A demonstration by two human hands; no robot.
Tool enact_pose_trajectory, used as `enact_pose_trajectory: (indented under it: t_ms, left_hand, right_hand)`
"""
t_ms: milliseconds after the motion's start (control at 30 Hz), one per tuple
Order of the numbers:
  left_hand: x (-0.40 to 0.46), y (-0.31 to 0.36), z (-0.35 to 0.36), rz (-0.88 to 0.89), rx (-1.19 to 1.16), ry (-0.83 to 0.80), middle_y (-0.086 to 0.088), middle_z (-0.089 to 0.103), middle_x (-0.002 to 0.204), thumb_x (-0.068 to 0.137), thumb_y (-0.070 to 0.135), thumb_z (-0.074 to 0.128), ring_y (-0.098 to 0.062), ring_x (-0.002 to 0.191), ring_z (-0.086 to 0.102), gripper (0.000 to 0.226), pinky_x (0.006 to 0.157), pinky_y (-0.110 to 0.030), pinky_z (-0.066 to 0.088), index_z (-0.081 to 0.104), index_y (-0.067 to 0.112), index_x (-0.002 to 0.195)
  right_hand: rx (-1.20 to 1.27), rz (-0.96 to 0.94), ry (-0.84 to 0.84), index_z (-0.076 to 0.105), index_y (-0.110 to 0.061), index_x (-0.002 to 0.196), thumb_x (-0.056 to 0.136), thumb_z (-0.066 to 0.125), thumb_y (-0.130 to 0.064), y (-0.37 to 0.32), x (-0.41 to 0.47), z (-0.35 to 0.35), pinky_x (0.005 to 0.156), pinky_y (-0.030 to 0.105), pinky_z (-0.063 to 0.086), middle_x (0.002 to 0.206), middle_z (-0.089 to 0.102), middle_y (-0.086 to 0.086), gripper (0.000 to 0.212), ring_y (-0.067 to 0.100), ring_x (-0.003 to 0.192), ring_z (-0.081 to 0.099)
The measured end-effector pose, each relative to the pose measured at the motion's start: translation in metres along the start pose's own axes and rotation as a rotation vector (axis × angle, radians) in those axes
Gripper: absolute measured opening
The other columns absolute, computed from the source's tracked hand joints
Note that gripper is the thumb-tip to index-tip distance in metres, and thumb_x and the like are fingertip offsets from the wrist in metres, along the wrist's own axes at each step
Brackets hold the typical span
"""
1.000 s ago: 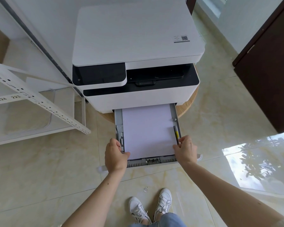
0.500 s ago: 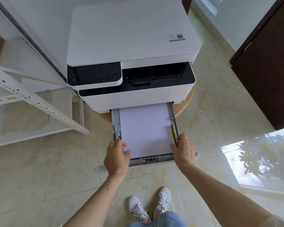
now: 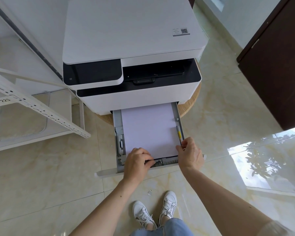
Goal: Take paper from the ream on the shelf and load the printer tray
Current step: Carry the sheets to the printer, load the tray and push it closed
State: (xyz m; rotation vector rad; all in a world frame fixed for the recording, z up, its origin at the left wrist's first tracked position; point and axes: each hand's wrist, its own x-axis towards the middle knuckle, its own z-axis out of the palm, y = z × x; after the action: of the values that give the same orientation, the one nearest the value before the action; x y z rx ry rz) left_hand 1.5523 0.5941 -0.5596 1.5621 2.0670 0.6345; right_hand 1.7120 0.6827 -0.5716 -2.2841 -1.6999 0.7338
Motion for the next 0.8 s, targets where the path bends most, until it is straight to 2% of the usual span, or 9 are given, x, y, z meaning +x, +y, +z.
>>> enact_pose_trajectory:
  t_ms: [167,333,567,800]
  left_hand:
    - [-0.0017,0.0021,-0.004,0.084,0.062,-0.015,0.004,0.07,0.079,0.062,0.04,0.086,-0.02,0.074,0.062,0.023,0.066,-0.031,0.05,0.08,0.019,0.071]
    - [-0.0073,-0.0021,-0.0073,0.176,0.178,-0.103,0.003,0.068,0.082,0.046,0.053,0.087,-0.021,0.074,0.064,0.049,0.065,-0.034,0.051,0.08,0.018,0.08]
    - [-0.0083,-0.0039,-0.0069,0.212,0.205,-0.123,0.001,0.074,0.091,0.037,0.025,0.096,-0.023,0.082,0.07,0.042,0.068,-0.035,0.055,0.08,0.019,0.075]
    - [-0.0094,-0.0059,0.0005,0.164,0.189,-0.109,-0.001,0.076,0.102,0.044,0.021,0.094,-0.025,0.09,0.069,0.032,0.074,-0.037,0.056,0.081,0.02,0.073]
  right_hand:
    - [0.01,-0.056,-0.007,0.052,-0.018,0.091,0.09,0.061,-0.021,-0.0009,-0.0045,0.001,0.058,0.031,0.036,0.089,0.06,-0.001,0.009,0.025,0.072,0.05]
    - [0.04,-0.091,0.011,0.056,-0.014,0.094,0.09,0.06,-0.019,-0.0006,-0.0084,-0.0006,0.053,0.031,0.037,0.107,0.05,0.004,0.008,0.028,0.068,0.05]
    - [0.057,-0.049,0.007,0.057,-0.02,0.094,0.092,0.056,-0.025,-0.0008,-0.0051,-0.0041,0.056,0.03,0.035,0.109,0.049,0.0,0.006,0.025,0.072,0.054]
    - [0.06,-0.062,0.022,0.057,-0.021,0.095,0.094,0.052,-0.025,-0.0006,-0.0057,-0.0019,0.058,0.031,0.04,0.107,0.048,-0.002,0.007,0.025,0.073,0.054]
